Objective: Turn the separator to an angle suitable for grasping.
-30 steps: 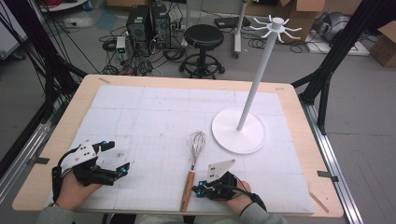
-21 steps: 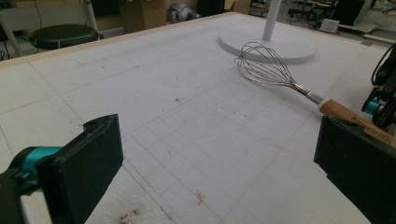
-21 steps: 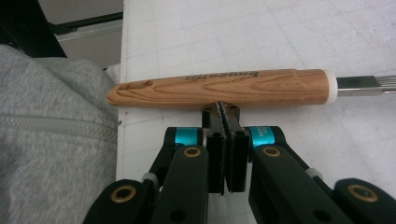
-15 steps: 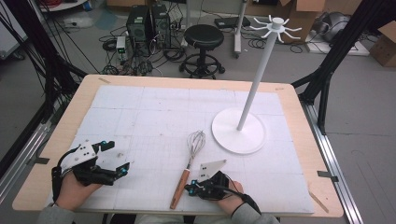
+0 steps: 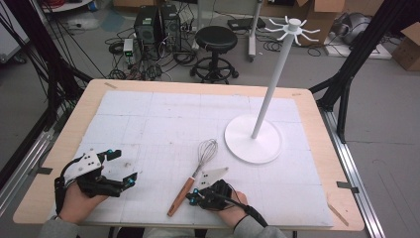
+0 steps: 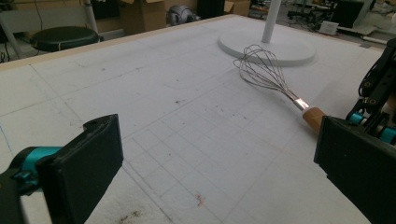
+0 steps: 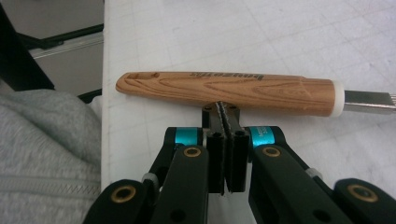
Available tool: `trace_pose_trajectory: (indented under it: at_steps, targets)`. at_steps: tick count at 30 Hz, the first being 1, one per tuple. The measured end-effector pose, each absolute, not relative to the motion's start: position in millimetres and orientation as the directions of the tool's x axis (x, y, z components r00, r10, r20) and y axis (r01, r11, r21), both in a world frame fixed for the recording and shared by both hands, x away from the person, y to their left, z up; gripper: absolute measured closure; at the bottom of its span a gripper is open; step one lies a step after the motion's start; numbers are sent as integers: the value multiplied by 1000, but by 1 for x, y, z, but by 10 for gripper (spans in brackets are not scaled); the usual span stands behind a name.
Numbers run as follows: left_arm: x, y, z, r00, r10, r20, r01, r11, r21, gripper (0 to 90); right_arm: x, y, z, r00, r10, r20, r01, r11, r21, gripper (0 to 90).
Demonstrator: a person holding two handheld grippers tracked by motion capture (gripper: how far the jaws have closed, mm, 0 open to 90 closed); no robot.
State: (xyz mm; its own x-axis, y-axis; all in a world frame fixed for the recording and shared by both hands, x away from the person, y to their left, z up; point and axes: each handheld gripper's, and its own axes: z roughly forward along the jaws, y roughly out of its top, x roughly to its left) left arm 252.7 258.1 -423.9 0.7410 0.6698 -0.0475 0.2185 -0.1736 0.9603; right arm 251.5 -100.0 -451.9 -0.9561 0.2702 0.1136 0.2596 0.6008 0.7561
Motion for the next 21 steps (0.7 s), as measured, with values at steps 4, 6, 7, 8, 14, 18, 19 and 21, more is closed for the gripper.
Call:
trace_pose_trajectory:
  at_steps: [4,6,7,8,14,18,19,21]
  targets:
    - [253,258,-424,741,670,-49,218,-171,961,18,252,-93,-452,-955,277,106,258,599,758,897]
    - [253,258,-424,741,670,-49,218,-171,961,18,253,-89,-452,-954,282,101,257,599,758,897]
    - [253,258,-424,740,670,-49,219,-171,961,17,253,-88,-452,-954,283,97,254,599,759,897]
    - [253,258,-424,741,670,-49,219,-172,961,17,254,-86,-452,-955,283,83,244,599,763,897]
    - [252,258,-424,740,671,-50,216,-167,962,17,259,-73,-452,-953,293,76,246,601,760,897]
    - [253,259,-424,741,670,-49,217,-170,961,17,262,-67,-452,-951,300,81,253,599,760,897]
    - [253,259,-424,741,670,-49,217,-170,961,17,262,-67,-452,-951,300,81,253,599,760,897]
    - [253,258,-424,741,670,-50,219,-171,961,18,263,-67,-452,-950,301,87,259,598,758,897]
